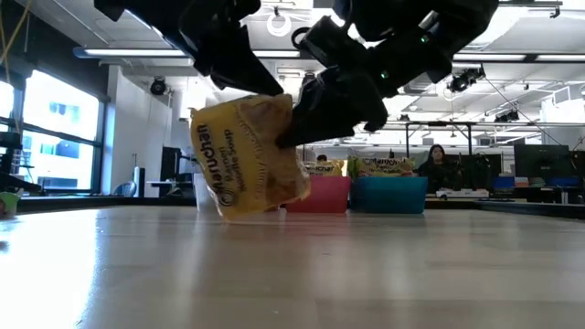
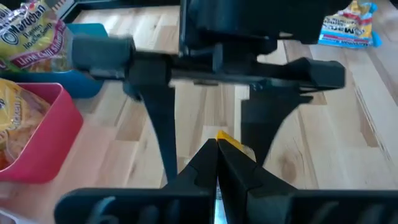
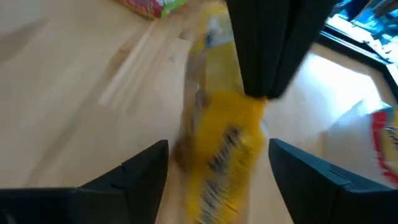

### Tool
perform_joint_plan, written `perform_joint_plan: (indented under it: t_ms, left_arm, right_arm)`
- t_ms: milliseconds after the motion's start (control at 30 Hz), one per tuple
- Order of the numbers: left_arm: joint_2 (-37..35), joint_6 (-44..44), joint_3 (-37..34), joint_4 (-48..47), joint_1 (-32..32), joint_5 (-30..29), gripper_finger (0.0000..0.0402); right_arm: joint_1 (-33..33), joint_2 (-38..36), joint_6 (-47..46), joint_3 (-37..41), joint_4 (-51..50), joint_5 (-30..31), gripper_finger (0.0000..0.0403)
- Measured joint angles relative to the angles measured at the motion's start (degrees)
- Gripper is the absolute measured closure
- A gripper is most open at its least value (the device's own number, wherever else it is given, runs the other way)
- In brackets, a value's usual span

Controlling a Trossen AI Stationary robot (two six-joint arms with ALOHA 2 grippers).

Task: Sort Maruchan noodles
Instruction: Put the yellow noodle pack into the red bin

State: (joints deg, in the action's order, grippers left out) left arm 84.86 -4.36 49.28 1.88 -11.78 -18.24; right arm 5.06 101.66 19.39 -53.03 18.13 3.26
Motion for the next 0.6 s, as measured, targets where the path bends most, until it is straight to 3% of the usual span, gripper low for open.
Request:
perform_joint_plan:
  t_ms: [400,600]
  left_arm:
    - [0.00,0.60,0.00,2.55,0.50,-0.67,0.0401]
    - [-2.22,4.46,-0.54,6.26,-0.45,-1.04,0.0386]
  right_arm:
    - [-0.94,0.86,-9.11,1.02,5.08,-2.72,0.0214]
    - [-0.94,0.86,-8.72,1.41,6.08,-5.39,0.0296]
